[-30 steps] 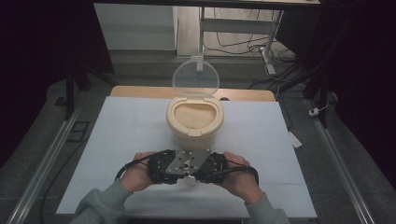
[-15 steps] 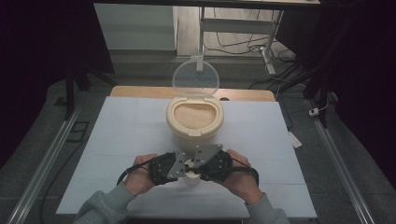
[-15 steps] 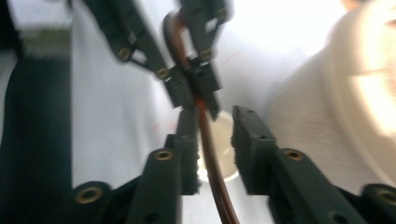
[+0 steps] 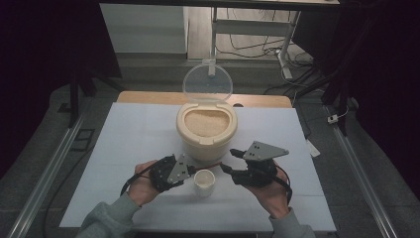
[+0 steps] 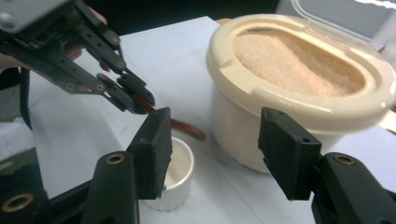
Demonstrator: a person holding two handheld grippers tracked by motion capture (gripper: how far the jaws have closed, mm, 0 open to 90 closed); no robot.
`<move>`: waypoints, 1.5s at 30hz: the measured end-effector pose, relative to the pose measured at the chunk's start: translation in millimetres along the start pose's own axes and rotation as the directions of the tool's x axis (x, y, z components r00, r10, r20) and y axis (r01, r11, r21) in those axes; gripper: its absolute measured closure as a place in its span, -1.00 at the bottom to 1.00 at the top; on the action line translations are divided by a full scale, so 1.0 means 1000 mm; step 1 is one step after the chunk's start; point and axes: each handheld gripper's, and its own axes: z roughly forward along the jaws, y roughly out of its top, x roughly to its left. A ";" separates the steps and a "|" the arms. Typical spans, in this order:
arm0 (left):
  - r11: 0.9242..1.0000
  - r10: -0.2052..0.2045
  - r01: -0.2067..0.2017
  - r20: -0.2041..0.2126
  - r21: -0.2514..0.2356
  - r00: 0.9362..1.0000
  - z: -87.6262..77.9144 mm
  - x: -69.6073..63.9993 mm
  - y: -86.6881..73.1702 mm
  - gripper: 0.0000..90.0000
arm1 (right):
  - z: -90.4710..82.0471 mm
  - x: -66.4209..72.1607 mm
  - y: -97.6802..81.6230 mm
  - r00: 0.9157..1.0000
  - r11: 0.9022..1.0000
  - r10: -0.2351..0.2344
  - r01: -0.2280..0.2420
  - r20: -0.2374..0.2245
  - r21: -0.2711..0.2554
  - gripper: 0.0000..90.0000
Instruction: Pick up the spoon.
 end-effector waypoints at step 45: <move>0.999 -0.020 0.013 -0.191 -0.041 0.981 0.009 -0.019 0.009 0.84 | 0.037 0.037 -0.020 0.894 0.895 0.435 -0.416 0.106 -0.161 0.06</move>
